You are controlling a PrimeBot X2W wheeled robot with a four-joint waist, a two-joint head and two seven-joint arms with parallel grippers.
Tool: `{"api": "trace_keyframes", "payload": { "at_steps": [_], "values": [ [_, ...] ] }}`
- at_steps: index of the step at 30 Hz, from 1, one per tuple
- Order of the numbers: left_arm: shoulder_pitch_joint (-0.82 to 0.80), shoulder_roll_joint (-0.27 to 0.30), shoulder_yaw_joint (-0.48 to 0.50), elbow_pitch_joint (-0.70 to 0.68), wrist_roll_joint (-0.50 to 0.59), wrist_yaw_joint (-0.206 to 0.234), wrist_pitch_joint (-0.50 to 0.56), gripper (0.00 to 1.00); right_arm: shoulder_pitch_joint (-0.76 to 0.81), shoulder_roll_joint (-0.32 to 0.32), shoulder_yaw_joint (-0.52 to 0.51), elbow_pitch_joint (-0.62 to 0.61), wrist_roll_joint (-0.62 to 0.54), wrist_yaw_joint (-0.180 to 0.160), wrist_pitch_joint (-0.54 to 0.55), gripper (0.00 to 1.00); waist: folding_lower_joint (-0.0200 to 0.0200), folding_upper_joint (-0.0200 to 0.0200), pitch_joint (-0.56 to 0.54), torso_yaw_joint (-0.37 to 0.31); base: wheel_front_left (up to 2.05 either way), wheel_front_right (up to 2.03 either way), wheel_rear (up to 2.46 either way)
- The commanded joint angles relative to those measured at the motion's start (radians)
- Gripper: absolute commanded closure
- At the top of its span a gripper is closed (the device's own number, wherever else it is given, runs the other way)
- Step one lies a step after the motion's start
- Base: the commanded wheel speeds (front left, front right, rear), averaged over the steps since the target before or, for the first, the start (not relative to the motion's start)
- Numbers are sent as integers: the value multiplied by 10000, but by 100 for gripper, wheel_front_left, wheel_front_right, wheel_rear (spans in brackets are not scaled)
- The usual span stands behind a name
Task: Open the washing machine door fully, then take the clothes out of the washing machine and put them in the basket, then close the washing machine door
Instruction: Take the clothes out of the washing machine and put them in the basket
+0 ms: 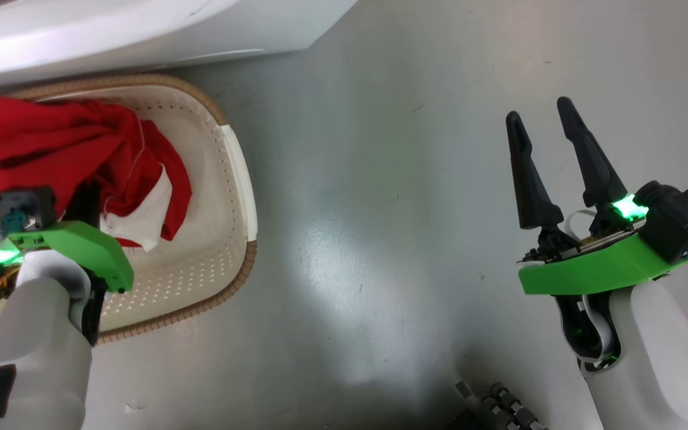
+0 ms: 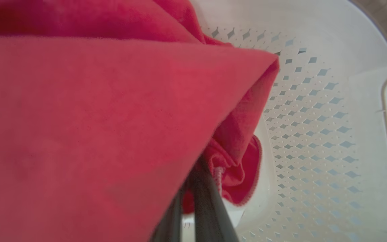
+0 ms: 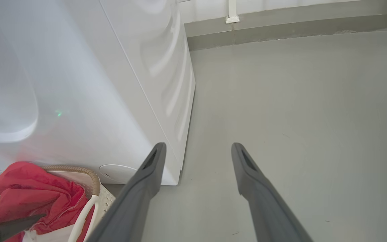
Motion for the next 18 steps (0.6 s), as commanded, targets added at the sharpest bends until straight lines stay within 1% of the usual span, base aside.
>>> {"api": "trace_keyframes", "payload": {
  "at_steps": [1,3,4,5,6,7,12,18],
  "values": [
    [172,386,109,-52,-72,-53,-51,95,165,5,175,-214,130,48,-63,0,0,-1,-9,6,0,0,0],
    [154,411,9,-32,-201,-53,-51,67,136,5,189,-197,134,48,-63,0,0,-1,-45,9,0,0,0],
    [157,423,-28,-20,-275,-54,-51,58,129,5,199,-189,137,48,-63,0,0,-1,-68,8,0,0,0],
    [160,435,-70,-2,-345,-54,-51,41,122,5,209,-181,142,48,-63,0,0,-1,-90,4,0,0,0],
    [161,451,-120,11,-407,-54,-51,14,116,5,215,-171,146,48,-63,0,0,-1,-112,3,0,0,0],
    [166,466,-166,19,-465,-54,-51,0,111,5,218,-157,147,48,-63,0,0,-1,-143,5,0,0,0],
    [225,536,-345,-17,-746,-54,-51,0,115,5,200,-85,131,48,-63,0,0,-1,-343,48,0,0,0],
    [619,574,-379,-323,-1079,-54,-51,0,192,5,152,32,90,48,-63,0,0,-1,-852,152,0,0,0]
  ]
}}
